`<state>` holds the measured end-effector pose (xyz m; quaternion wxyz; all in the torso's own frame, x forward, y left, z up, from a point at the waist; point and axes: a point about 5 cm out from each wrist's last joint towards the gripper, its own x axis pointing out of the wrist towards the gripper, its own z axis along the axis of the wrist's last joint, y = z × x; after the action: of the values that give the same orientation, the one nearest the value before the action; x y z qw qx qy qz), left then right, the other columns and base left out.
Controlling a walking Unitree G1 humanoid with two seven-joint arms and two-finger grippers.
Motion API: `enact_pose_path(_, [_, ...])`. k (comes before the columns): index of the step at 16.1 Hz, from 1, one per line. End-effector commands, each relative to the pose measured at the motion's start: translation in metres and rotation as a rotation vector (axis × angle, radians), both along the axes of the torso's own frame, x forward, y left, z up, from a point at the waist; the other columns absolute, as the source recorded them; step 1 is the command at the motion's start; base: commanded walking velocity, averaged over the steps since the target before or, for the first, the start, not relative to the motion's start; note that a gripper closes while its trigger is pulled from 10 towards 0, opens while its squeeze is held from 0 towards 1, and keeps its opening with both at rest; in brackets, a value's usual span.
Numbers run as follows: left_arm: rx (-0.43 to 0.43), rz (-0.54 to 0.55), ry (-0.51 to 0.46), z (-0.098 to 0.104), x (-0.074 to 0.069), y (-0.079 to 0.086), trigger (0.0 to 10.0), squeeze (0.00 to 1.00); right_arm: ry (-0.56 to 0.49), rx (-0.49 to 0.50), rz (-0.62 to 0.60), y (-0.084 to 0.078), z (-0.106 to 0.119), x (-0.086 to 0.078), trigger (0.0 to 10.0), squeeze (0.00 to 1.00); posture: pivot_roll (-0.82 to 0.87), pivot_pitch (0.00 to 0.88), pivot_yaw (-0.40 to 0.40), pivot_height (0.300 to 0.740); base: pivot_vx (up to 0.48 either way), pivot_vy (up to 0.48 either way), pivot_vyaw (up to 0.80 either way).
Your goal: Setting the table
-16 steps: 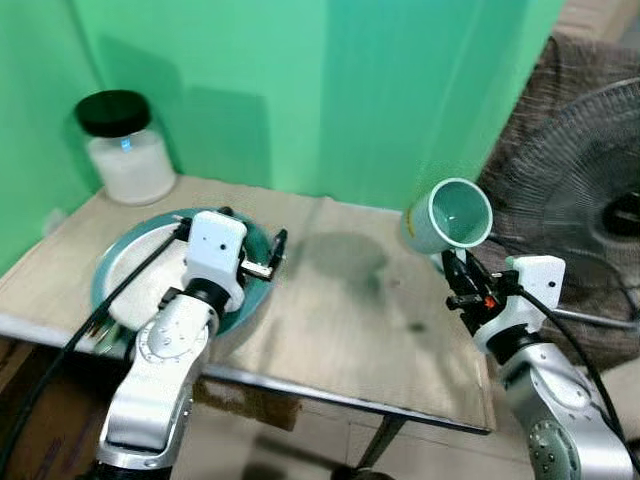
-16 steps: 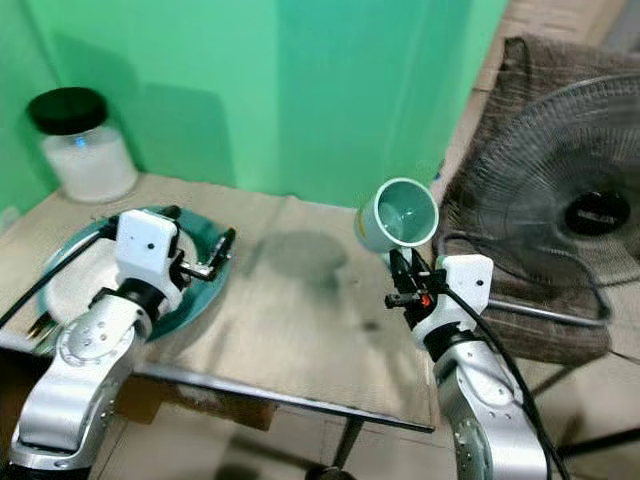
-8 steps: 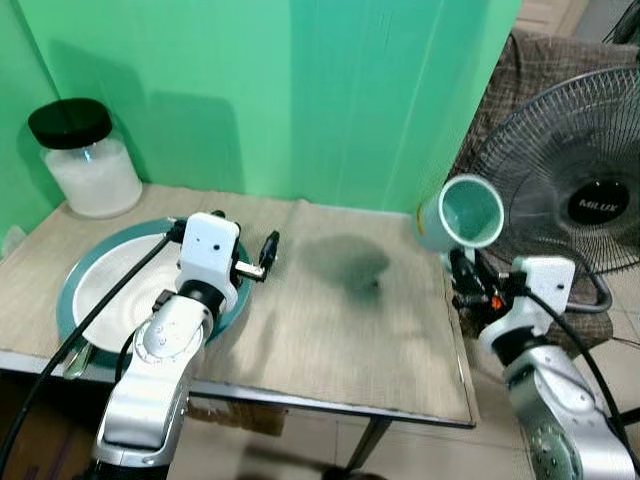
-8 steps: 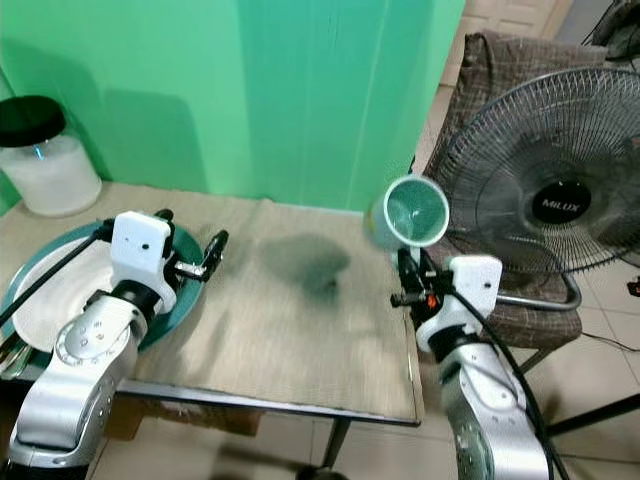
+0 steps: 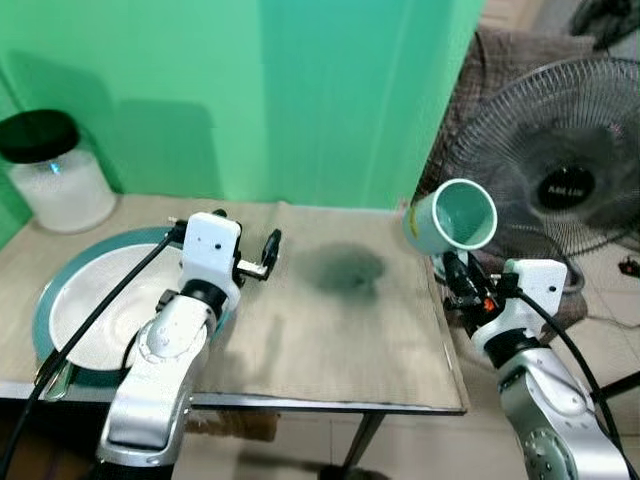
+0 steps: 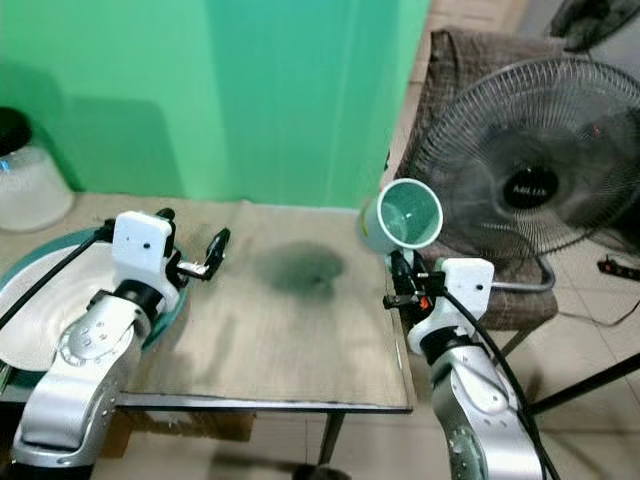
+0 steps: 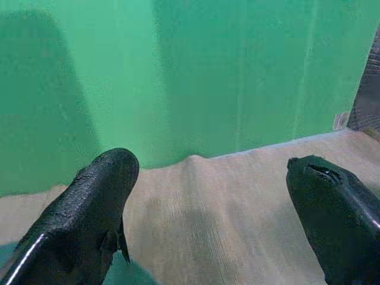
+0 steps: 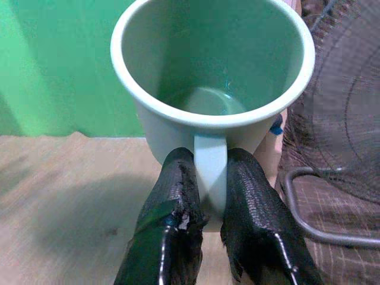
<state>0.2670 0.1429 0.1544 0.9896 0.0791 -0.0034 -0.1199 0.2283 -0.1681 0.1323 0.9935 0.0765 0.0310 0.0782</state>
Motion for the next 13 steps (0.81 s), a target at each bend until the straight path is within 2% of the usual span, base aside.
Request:
enact_pose_path(1, [0.002, 0.023, 0.006, -0.0006, -0.0002, 0.0044, 10.0, 0.0, -0.014, 0.011, 0.01, -0.0001, 0.0046, 0.0012, 10.0, 0.0, 0.05, 0.0, -0.057, 0.74, 0.0, 0.0, 0.0])
enact_pose_path(5, [0.001, 0.022, 0.016, -0.0021, -0.0028, 0.0044, 10.0, 0.0, 0.006, 0.027, 0.025, 0.0021, 0.0028, 0.0009, 10.0, 0.0, 0.05, 0.0, -0.06, 0.74, 0.0, 0.0, 0.0])
enact_pose_path(9, [0.003, 0.017, 0.016, -0.0018, -0.003, 0.0043, 10.0, 0.0, 0.01, 0.03, 0.024, 0.0015, 0.0022, 0.0005, 10.0, 0.0, 0.05, 0.0, -0.056, 0.74, -0.307, 0.0, 0.0])
enact_pose_path(13, [0.011, 0.008, 0.018, -0.0016, -0.0023, 0.0029, 10.0, 0.0, 0.017, 0.024, 0.019, 0.0007, 0.0018, 0.0012, 10.0, 0.0, 0.05, 0.0, -0.054, 0.74, 0.0, 0.0, 0.0])
